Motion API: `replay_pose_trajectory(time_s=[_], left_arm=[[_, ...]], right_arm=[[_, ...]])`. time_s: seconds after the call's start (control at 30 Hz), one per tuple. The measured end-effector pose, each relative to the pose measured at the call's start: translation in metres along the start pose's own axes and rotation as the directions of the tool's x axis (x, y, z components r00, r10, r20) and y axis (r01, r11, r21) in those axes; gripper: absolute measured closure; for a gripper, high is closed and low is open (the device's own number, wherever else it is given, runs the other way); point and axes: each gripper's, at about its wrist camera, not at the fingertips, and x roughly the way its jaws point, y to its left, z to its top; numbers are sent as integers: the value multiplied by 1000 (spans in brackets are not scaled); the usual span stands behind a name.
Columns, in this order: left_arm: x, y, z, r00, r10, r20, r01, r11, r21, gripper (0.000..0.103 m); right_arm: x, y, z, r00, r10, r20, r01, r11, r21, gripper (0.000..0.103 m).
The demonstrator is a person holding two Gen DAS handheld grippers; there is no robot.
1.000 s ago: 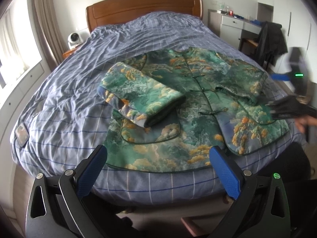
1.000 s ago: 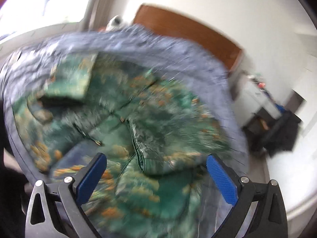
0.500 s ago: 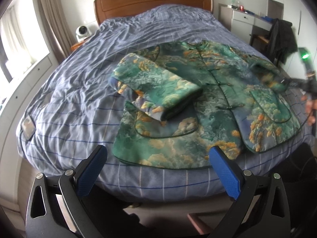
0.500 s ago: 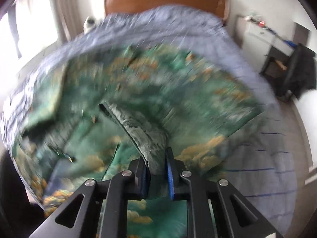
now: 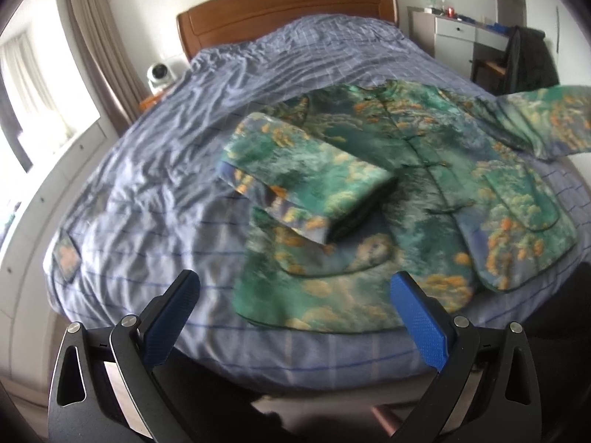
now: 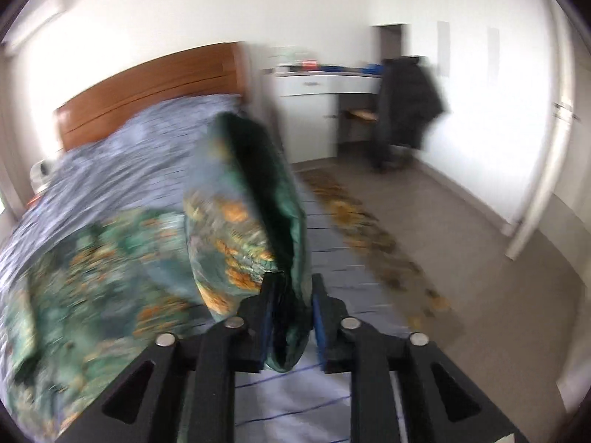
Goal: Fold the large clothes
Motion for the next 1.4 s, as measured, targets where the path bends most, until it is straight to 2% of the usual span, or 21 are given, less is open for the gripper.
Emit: replay_pose_trajectory(time_s=[0.07, 0.13, 0.2, 0.23, 0.3, 0.43, 0.5, 0.57, 0.63, 0.7, 0.77, 0.8, 0.83, 0.87, 0.97, 1.13, 1.23, 1.33, 1.4], left_arm=[[6, 4, 6, 1000, 17, 21, -18, 999, 42, 0], [14, 5, 12, 999, 3, 50, -8, 995, 100, 0], [27, -3, 20, 997, -58, 58, 46, 979, 199, 0], [38, -11, 24, 995, -92, 48, 77, 964, 256, 0], [59, -28, 29, 991, -132, 18, 117, 928, 353, 0], [113, -59, 38, 988, -145, -47, 149, 860, 488, 0], [136, -66, 42, 989, -132, -67, 148, 846, 512, 0], [161, -67, 48, 989, -114, -91, 145, 846, 513, 0], [182, -60, 55, 979, -146, -140, 196, 858, 474, 0], [188, -47, 59, 961, -217, -172, 271, 866, 420, 8], [191, -31, 63, 933, -296, -207, 352, 870, 345, 51], [189, -22, 65, 916, -337, -216, 391, 869, 303, 62], [186, -14, 66, 907, -364, -212, 412, 871, 267, 89], [181, -10, 64, 911, -363, -195, 404, 881, 248, 93], [164, 16, 64, 923, -360, -136, 381, 906, 183, 93], [130, 84, 71, 960, -278, -26, 279, 959, 59, 93], [116, 134, 70, 983, -183, 11, 184, 983, -17, 93], [117, 182, 67, 996, -91, 10, 92, 990, -104, 91], [119, 211, 63, 1000, -24, 2, 24, 985, -174, 81]], right_arm=[[4, -26, 0, 995, -103, 1, 103, 994, 31, 67], [2, -41, -6, 982, -190, 9, 190, 981, 31, 62], [-6, -45, -14, 974, -225, 12, 225, 974, 25, 52], [-10, -42, -20, 976, -218, 11, 218, 976, 20, 50], [-21, -30, -30, 983, -181, 9, 181, 983, -8, 43], [-43, 20, -57, 999, -46, -6, 45, 996, -80, 42], [-55, 46, -74, 999, 43, -25, -46, 993, -106, 42], [-71, 68, -91, 991, 125, -37, -129, 984, -125, 42], [-83, 86, -105, 983, 182, -38, -185, 972, -143, 42], [-97, 103, -116, 971, 235, -35, -237, 956, -173, 42], [-112, 118, -125, 964, 264, -19, -263, 944, -200, 42], [-118, 124, -128, 961, 276, -11, -272, 939, -210, 42], [-123, 129, -129, 959, 285, -7, -279, 935, -219, 42], [-128, 135, -130, 957, 291, -1, -284, 930, -233, 42], [-138, 155, -130, 952, 304, 23, -286, 915, -284, 42], [-149, 181, -130, 930, 366, 25, -338, 881, -330, 42], [-152, 194, -135, 921, 389, 17, -359, 867, -346, 42], [-153, 203, -140, 913, 407, 8, -379, 857, -348, 42], [-155, 208, -143, 910, 414, 3, -386, 852, -354, 42]])
